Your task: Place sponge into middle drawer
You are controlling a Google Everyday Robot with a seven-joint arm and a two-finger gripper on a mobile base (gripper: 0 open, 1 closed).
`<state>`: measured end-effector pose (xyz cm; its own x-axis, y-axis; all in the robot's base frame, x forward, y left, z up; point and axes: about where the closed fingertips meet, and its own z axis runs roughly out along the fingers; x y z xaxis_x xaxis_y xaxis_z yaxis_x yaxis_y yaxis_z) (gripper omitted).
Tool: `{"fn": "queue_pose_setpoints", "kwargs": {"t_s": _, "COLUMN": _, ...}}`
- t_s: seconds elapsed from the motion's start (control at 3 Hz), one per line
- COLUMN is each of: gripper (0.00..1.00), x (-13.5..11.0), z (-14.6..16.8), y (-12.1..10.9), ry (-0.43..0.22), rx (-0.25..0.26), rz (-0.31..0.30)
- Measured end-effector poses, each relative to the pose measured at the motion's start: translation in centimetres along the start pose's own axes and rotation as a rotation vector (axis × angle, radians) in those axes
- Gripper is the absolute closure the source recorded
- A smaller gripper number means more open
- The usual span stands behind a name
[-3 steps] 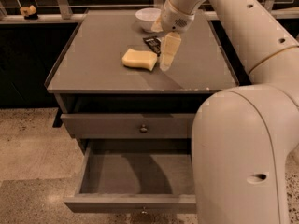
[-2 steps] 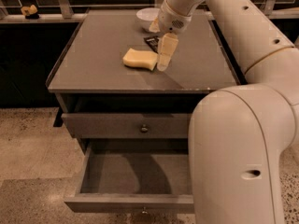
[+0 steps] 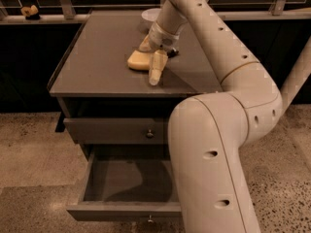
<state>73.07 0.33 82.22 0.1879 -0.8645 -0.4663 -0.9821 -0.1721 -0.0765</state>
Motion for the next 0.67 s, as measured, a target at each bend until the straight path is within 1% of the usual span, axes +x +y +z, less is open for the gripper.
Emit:
{"fn": "queue_pose_setpoints", "kwargs": {"t_s": 0.33, "gripper": 0.00, "x": -0.23, "z": 0.38, "y": -0.86, "ry": -0.009, "rx": 0.027, "rz": 0.000}}
{"fn": "queue_pose_setpoints", "kwargs": {"t_s": 0.67, "gripper": 0.18, "x": -0.46, "z": 0.82, "y": -1.50, "ry": -0.016, "rx": 0.044, "rz": 0.000}}
